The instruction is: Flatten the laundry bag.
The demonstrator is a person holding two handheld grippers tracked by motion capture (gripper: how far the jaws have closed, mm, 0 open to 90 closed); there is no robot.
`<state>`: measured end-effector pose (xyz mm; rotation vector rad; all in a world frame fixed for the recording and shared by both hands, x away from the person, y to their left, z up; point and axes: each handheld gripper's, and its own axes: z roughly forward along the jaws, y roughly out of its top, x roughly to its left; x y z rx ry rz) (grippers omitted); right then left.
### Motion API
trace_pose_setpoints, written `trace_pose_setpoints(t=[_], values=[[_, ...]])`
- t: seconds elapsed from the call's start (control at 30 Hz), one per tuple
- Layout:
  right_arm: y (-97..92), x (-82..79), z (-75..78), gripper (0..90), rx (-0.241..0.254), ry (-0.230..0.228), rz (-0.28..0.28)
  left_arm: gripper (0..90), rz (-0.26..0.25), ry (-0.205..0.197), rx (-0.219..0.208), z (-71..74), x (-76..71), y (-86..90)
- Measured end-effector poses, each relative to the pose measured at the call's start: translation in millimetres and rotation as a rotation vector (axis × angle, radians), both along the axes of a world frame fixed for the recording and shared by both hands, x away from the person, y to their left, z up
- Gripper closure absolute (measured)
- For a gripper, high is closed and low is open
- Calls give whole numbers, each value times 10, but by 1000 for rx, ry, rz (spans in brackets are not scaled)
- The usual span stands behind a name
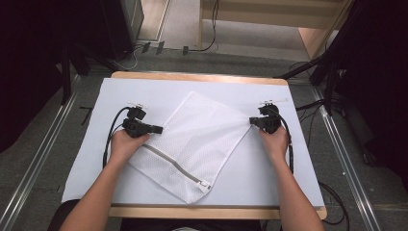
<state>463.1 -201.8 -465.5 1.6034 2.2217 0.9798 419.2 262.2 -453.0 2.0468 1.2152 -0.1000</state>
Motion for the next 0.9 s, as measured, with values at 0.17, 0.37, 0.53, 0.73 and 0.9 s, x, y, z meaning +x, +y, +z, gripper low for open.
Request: trace_pose_setpoints(t=[0.17, 0.37, 0.53, 0.73, 0.9], values=[[94, 155, 0, 900, -1, 7, 23, 895, -31, 7, 10, 12, -210, 17], [320, 291, 13, 900, -26, -5, 71, 891, -31, 26, -3, 4, -434, 67], [470, 333, 0, 841, -44, -14, 107, 806, -18, 26, -4, 5, -488, 120], [450, 242, 80, 695, -18, -44, 99, 688, 23, -10, -6, 42, -419, 160], [416, 13, 158, 671, 12, -47, 107, 649, 37, -23, 16, 33, -305, 128]])
